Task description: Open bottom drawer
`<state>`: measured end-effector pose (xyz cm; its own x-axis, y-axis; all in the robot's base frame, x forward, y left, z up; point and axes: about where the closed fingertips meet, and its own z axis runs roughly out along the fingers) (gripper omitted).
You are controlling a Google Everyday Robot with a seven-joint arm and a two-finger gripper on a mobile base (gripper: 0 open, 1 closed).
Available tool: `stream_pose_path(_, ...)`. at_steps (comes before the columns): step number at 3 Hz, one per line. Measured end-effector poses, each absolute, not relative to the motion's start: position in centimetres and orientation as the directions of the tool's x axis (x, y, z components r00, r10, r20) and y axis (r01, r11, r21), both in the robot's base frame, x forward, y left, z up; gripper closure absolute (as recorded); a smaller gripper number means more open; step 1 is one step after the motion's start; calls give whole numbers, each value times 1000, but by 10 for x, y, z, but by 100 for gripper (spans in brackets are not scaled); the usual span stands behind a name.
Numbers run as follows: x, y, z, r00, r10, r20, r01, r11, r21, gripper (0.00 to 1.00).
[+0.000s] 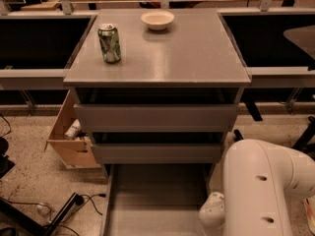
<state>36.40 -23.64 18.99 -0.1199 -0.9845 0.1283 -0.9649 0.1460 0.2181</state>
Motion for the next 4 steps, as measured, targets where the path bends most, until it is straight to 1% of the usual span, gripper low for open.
stream_pose_path(1, 364, -236, 191, -120, -984, 128, -965, 146, 218, 0)
stream_pose_path(2, 355, -256, 223, -159, -982, 101, -972, 174, 160, 0)
stream_pose_path(3, 319, -280, 282, -236, -971, 43, -969, 238, 62, 0)
stream_pose_path(4, 265, -287, 339, -292, -956, -1, -956, 292, 23, 0)
